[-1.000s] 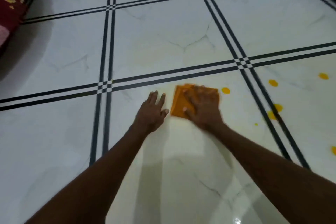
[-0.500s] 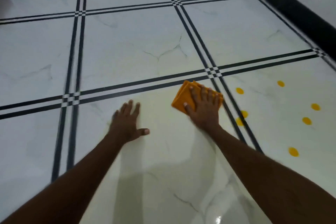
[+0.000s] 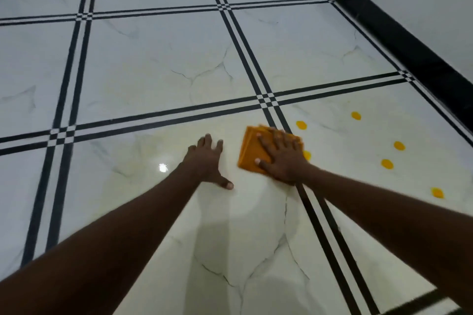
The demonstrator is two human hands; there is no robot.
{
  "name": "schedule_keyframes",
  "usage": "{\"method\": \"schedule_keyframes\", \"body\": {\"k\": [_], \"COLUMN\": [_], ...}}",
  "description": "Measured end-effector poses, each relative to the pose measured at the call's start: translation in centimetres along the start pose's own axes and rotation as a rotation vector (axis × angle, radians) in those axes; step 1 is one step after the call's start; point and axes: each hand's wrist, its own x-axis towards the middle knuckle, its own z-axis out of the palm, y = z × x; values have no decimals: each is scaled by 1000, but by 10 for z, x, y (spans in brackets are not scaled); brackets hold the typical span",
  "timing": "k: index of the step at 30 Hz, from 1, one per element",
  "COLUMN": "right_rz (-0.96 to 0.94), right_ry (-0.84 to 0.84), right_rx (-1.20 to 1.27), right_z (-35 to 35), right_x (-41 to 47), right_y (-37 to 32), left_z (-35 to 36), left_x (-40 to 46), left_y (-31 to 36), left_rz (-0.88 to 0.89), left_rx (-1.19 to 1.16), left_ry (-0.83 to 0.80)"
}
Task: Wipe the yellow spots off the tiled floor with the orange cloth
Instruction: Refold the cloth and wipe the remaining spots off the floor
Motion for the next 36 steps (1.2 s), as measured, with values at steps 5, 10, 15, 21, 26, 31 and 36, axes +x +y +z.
{"method": "schedule_keyframes", "body": {"k": [5,10,15,21,26,31,36], "right_rz": [-51,-131,221,85,122,414,123], "right_ry": [62,191,316,336,353,420,358], "right_rx": [45,106,112,205,104,175,188], "right_z": [43,58,33,69,45,70,63], "right_x": [-136,-137,-65,-136,-70,-163,-135], "right_y": [43,-29,38,-39,21,32,-9], "left_z": [15,10,11,6,4,10,34], "left_x": [-8,-4,-3,-4,-7,-21,-24], "left_y": [8,18,17,27,24,46,96], "left_rz": [-48,-73,-99,-121,-126,22,64], "left_rx": [-13,7,27,36,39,-37,-28], "left_ry": [61,28,32,4,-24,32,85]}}
